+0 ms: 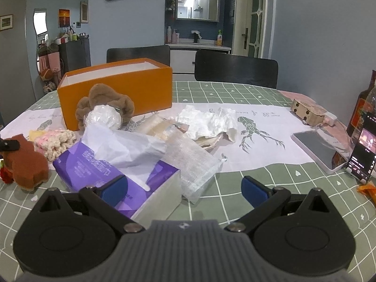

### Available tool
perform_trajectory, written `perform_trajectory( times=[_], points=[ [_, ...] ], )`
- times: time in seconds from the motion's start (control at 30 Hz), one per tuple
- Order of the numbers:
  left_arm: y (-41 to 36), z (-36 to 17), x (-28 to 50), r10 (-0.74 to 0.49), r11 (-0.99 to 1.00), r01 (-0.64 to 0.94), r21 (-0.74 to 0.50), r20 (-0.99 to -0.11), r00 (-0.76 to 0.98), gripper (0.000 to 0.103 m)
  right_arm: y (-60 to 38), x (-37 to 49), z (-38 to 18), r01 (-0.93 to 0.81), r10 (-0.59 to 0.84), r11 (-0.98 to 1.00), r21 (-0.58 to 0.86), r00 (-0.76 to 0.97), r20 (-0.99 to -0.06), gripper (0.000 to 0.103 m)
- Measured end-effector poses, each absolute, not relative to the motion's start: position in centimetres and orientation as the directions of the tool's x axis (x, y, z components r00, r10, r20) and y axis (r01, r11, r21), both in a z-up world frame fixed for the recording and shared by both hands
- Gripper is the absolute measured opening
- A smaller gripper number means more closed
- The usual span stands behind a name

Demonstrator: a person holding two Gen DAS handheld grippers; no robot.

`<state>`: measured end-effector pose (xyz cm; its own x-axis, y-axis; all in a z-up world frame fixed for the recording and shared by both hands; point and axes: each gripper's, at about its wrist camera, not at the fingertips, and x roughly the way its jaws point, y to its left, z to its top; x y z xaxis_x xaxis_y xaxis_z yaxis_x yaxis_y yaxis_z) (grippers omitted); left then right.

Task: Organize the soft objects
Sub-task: 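Reach the left tool to the brown sponge and grasp it, then lift the brown sponge with the left tool while the right tool grasps the clear plastic bag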

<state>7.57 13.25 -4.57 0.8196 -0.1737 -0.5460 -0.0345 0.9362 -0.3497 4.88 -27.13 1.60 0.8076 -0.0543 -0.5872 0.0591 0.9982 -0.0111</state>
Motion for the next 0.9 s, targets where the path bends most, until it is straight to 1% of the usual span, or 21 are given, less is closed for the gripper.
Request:
perform_trajectory(
  times=[0.13,0.2,0.33,0.5,0.57,0.63,0.7,0.77,0.8,0.83,0.87,0.9],
  points=[
    [13.4,-4.2,7.0,-0.247,0.918,0.019,-0.396,-0.532,0.81,0.047,-27.9,5.2,1.0,0.079,-0.063,0.997,0.001,0.801,-0.595,0.101],
    [13.2,-3.9,6.6,-0.27,0.917,0.047,-0.396,-0.529,0.805,0.046,-28.6,5.3,0.7,0.093,-0.057,0.995,0.029,0.798,-0.6,0.101],
    [13.2,-3.2,5.5,-0.313,0.914,0.1,-0.394,-0.524,0.793,0.045,-30.7,5.6,0.3,0.101,0.018,0.982,0.158,0.787,-0.617,0.1],
    [13.9,-2.4,4.8,-0.388,0.885,0.147,-0.441,-0.527,0.756,0.045,-33.9,6.8,-0.9,0.183,0.004,0.955,0.236,0.783,-0.623,0.1],
    [13.7,-2.2,4.6,-0.405,0.881,0.162,-0.445,-0.532,0.744,0.045,-35.1,7.7,-1.8,0.201,0.036,0.933,0.299,0.774,-0.632,0.1],
    [13.2,-2.1,4.5,-0.416,0.881,0.179,-0.438,-0.535,0.735,0.045,-35.9,8.9,-2.4,0.197,0.085,0.91,0.364,0.773,-0.629,0.091],
    [12.7,-2.3,4.4,-0.422,0.882,0.191,-0.431,-0.542,0.726,0.044,-36.2,10.1,-3.0,0.192,0.132,0.887,0.42,0.766,-0.629,0.085],
    [12.2,-2.5,4.5,-0.435,0.878,0.201,-0.435,-0.548,0.715,0.041,-36.3,11.3,-3.5,0.187,0.176,0.862,0.47,0.76,-0.625,0.084],
    [11.9,-2.6,4.5,-0.439,0.877,0.205,-0.434,-0.551,0.71,0.04,-36.3,12.0,-3.8,0.189,0.194,0.851,0.49,0.754,-0.628,0.081],
    [11.8,-2.8,4.4,-0.441,0.877,0.208,-0.434,-0.551,0.708,0.04,-36.4,12.5,-4.0,0.189,0.207,0.843,0.504,0.75,-0.629,0.075],
    [11.7,-2.9,4.2,-0.444,0.875,0.209,-0.437,-0.55,0.707,0.04,-36.4,13.1,-4.3,0.189,0.22,0.836,0.515,0.745,-0.63,0.072],
    [11.6,-2.9,4.2,-0.446,0.873,0.209,-0.44,-0.55,0.706,0.04,-36.3,13.6,-4.6,0.194,0.225,0.832,0.521,0.739,-0.635,0.066]
  ],
)
